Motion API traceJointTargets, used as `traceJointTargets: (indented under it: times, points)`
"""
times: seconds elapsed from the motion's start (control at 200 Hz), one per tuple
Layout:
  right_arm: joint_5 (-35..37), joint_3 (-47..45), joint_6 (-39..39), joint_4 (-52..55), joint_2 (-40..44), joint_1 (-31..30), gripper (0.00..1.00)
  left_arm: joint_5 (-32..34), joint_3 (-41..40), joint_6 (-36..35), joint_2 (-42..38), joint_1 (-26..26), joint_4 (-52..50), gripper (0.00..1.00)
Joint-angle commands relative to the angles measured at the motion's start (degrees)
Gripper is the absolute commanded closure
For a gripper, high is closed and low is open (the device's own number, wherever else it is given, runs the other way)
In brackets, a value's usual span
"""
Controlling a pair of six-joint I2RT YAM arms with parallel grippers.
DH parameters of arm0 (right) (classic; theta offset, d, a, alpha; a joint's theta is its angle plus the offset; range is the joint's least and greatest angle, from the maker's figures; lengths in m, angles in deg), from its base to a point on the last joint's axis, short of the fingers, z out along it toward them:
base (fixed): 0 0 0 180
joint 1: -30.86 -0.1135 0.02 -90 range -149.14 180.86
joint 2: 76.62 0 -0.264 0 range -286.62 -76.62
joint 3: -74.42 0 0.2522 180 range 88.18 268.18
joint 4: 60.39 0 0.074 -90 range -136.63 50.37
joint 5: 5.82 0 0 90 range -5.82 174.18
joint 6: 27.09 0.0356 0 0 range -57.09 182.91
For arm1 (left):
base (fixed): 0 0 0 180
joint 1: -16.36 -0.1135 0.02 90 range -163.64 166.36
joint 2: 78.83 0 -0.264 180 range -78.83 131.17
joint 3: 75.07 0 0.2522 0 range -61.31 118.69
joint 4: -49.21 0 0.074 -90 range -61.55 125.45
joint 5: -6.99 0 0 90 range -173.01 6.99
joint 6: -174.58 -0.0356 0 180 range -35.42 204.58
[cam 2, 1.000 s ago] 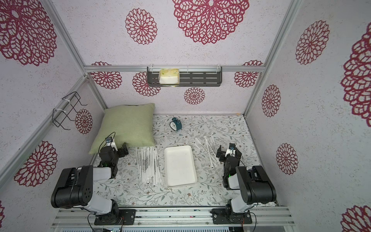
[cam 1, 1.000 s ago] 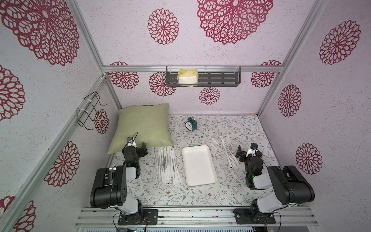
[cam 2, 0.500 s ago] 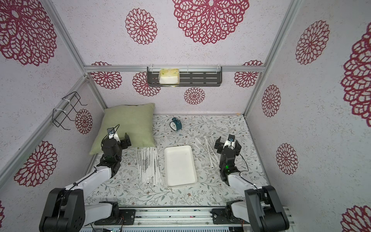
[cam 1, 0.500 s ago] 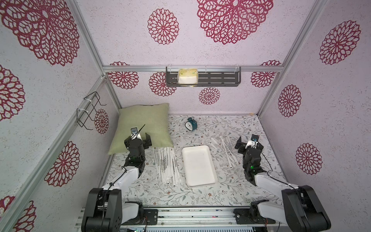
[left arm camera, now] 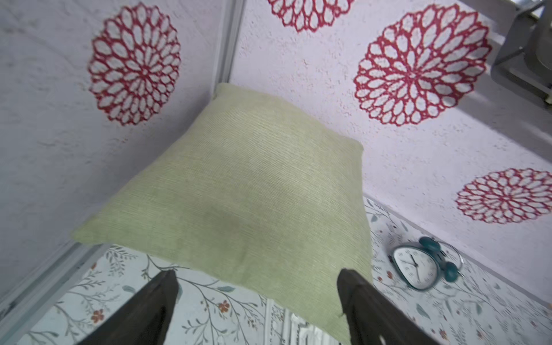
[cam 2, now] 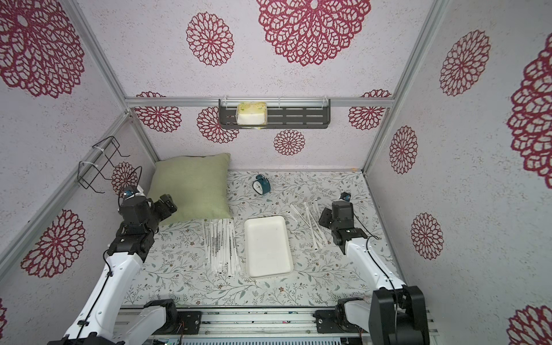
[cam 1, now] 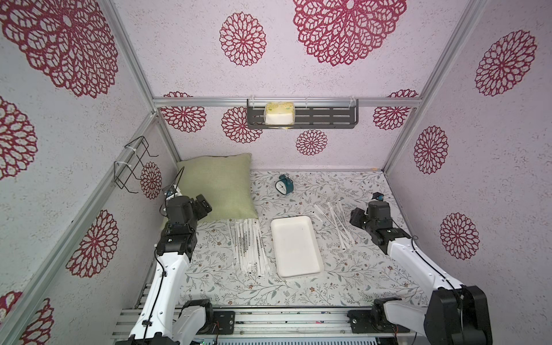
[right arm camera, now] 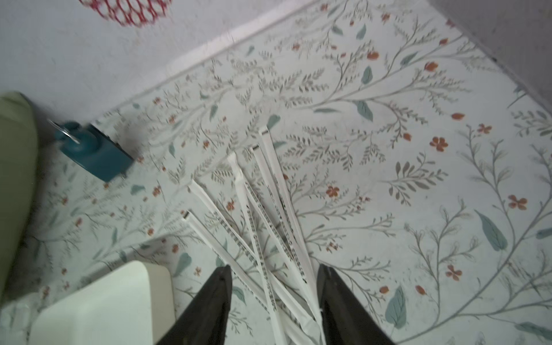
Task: Put the straws into the storage box
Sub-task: Pick up the straw from the center of the board.
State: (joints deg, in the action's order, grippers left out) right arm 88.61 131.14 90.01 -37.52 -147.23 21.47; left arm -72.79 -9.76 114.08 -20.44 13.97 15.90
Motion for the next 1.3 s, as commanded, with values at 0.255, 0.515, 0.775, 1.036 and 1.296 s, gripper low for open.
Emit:
traceJointTargets:
  times: [0.255,0.515,0.775,1.036,1.296]
  points:
    - [-6.14,9.64,-2.79,8.86,-14.71,-3.97,0.63,-5.81,7.06,10.48,16.83,25.71,-9.60,0.19]
    - [-5.70,12.71,-4.18,9.97,-20.01,-5.13,0.71,-15.45,8.45,11.36,24.41,28.37,-5.41,0.25]
    - [-2.59,13.60,-4.44,9.28,-24.66,-5.80,0.71,-17.81,9.11,11.96,26.77,28.36,-3.87,0.24]
    - [0.23,13.91,-5.18,8.56,-27.19,-7.02,0.81,-18.73,7.52,12.69,27.19,28.35,-2.29,0.26]
    - [1.33,14.34,-4.69,11.43,-24.07,-9.61,0.90,-17.46,6.30,12.93,26.00,28.15,-2.09,0.29]
